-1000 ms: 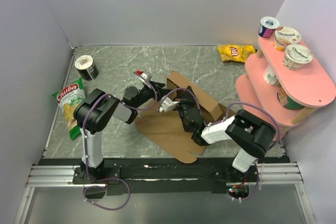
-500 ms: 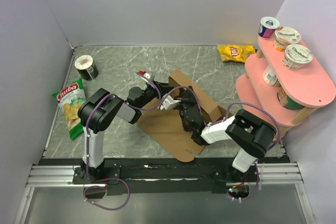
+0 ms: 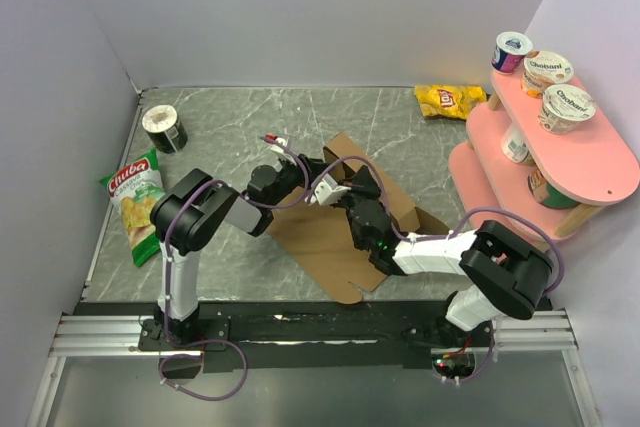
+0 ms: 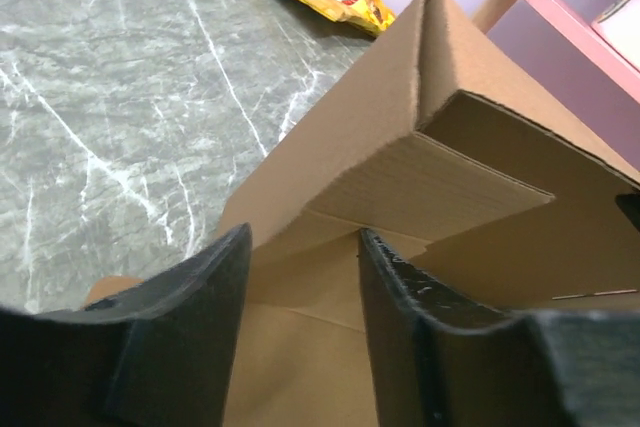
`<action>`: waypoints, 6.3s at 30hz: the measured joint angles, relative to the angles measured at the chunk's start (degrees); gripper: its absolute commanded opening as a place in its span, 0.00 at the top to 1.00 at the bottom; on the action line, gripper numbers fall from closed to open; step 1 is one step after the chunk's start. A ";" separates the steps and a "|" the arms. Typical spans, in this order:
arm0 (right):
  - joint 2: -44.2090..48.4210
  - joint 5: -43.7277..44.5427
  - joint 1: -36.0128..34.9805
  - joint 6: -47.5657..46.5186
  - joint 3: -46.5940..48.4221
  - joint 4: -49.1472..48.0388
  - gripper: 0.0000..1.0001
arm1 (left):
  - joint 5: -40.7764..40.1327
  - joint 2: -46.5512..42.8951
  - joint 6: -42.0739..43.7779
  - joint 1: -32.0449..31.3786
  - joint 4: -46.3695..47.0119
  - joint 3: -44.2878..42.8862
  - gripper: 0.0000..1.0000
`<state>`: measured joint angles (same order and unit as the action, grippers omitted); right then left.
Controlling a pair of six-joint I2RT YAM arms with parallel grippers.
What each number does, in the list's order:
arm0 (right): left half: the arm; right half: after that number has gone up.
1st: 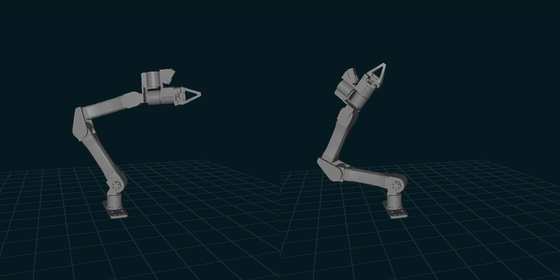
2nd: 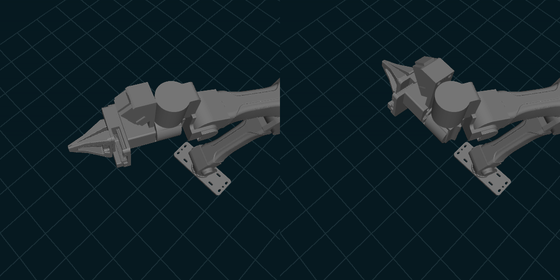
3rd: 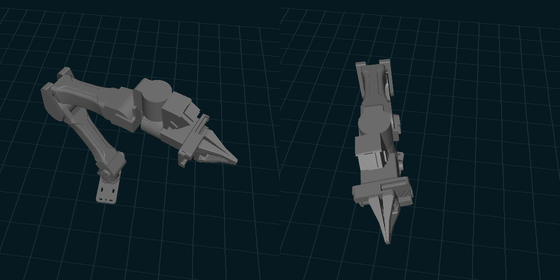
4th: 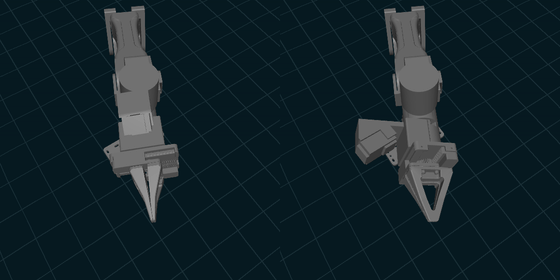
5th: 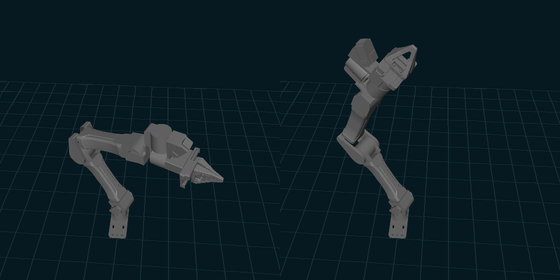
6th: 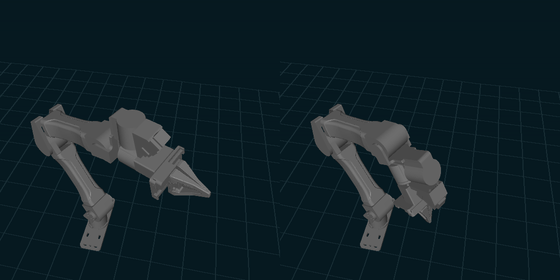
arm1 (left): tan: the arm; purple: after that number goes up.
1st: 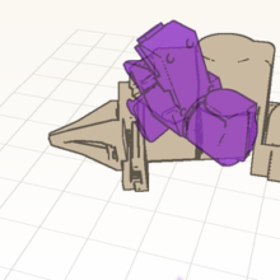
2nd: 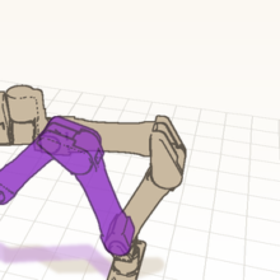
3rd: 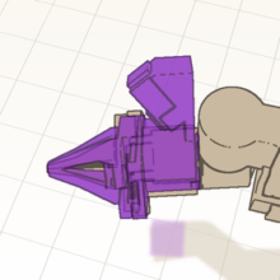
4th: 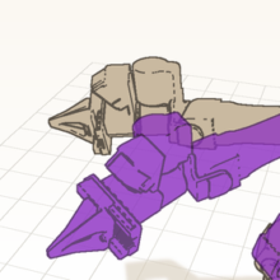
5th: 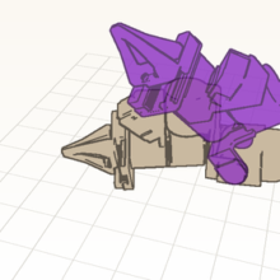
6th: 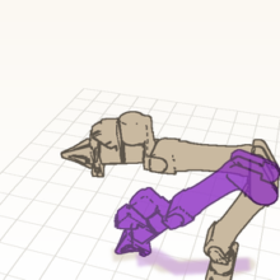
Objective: Fold the paper box
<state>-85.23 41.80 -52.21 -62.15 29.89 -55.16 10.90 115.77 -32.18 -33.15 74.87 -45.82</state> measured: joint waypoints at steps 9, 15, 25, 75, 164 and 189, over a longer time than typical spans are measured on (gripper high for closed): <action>0.31 0.76 -0.02 2.91 0.98 2.47 0.99 | -0.24 0.00 1.51 1.20 -1.90 0.07 0.03; 0.55 0.70 0.00 4.44 1.49 3.98 0.99 | 5.86 0.13 4.11 2.64 -2.16 -1.16 0.03; 2.99 -1.51 1.22 7.39 1.79 8.33 0.99 | 21.53 4.42 6.88 3.54 -2.93 -10.84 0.17; 19.26 -12.26 -6.54 33.27 1.88 32.41 0.16 | -7.19 -14.01 18.71 -2.80 -7.65 7.91 0.99; 0.35 6.36 4.04 138.35 13.55 27.10 0.77 | -25.92 -25.81 22.29 -5.95 -23.91 13.25 0.82; -0.07 7.04 4.37 144.04 13.55 27.93 0.93 | -14.21 -19.23 20.17 -0.70 -12.15 18.47 0.24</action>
<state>-85.30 48.84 -47.83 81.89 43.44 -27.22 -3.31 96.53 -12.01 -33.85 62.72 -27.35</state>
